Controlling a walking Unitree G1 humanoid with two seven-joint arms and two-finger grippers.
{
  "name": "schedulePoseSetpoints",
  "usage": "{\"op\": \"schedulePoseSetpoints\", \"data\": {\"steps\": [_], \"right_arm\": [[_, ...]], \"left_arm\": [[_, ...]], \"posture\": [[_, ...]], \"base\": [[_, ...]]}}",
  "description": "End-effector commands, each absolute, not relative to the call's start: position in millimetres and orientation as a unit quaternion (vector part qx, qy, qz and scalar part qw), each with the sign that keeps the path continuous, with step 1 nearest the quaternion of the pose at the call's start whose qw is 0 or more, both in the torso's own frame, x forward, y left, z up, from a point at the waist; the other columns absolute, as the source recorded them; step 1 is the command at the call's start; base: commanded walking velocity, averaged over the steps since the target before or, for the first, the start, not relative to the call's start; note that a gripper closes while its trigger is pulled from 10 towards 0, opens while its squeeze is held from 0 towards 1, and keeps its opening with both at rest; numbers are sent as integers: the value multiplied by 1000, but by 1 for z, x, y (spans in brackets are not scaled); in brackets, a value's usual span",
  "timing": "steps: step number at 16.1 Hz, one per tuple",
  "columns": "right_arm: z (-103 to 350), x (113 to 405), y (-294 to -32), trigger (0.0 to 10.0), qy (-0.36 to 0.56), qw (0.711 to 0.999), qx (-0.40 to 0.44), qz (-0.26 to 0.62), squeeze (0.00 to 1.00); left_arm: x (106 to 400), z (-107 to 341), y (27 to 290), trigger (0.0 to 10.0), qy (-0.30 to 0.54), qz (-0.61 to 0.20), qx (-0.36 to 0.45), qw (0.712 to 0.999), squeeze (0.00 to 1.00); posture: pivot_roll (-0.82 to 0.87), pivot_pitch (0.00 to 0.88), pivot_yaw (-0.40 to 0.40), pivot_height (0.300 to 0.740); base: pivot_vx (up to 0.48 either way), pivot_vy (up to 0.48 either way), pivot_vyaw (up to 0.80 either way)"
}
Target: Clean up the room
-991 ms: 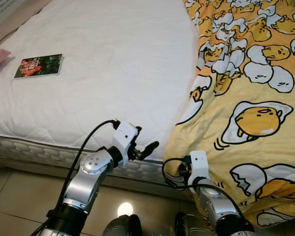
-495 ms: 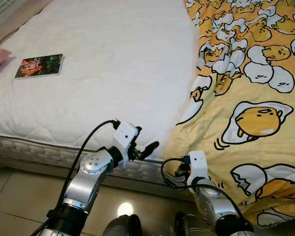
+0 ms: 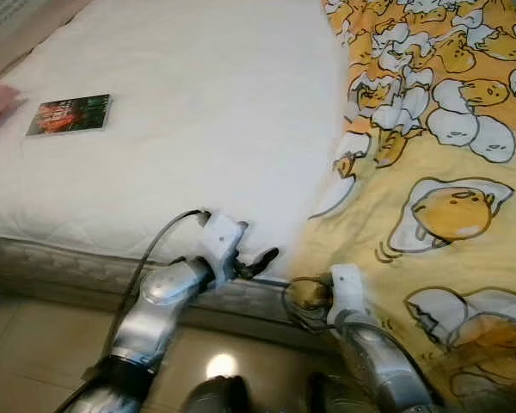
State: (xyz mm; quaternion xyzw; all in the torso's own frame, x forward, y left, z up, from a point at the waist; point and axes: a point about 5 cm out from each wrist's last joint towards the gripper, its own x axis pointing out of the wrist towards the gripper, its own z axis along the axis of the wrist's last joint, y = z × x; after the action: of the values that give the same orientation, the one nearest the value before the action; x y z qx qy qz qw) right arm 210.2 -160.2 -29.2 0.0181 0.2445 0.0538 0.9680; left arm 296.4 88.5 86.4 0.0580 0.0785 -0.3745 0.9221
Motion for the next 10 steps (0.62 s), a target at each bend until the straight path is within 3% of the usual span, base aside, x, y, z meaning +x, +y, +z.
{"op": "schedulePoseSetpoints", "data": {"steps": [1, 2, 3, 4, 5, 6, 10], "right_arm": [[-28, 179, -199, 0, 232, 973, 11, -7, 0], [-22, 189, -199, 0, 219, 976, 17, -12, 0], [-7, 208, -196, 2824, 195, 980, 27, -11, 0], [1, 218, -194, 8941, 186, 982, 32, -7, 0], [3, 222, -193, 10000, 185, 982, 32, -5, 0], [7, 220, -193, 10000, 175, 984, 26, -4, 980], [15, 204, -192, 10000, 142, 988, -51, 22, 1000]], "left_arm": [[309, 88, 89, 10000, 67, -335, 70, 937, 0], [310, 89, 90, 10000, 66, -327, 65, 940, 0], [310, 89, 91, 10000, 66, -321, 62, 943, 0], [310, 89, 92, 10000, 67, -322, 67, 942, 0], [311, 88, 92, 10000, 68, -322, 67, 942, 0], [313, 88, 93, 10000, 66, -320, 68, 943, 0], [315, 85, 92, 10000, 61, -312, 68, 946, 0]], "posture": [[-179, 60, 93, 740], [-177, 54, 94, 740], [-166, 37, 91, 740], [-161, 32, 90, 740], [-152, 21, 84, 740], [-151, 16, 80, 740], [-156, 21, 74, 740]], "base": [[0, 0, 0], [0, 0, 0], [0, 0, 0], [0, 0, 0], [0, 0, 0], [0, 0, 0], [0, 0, 0]]}}
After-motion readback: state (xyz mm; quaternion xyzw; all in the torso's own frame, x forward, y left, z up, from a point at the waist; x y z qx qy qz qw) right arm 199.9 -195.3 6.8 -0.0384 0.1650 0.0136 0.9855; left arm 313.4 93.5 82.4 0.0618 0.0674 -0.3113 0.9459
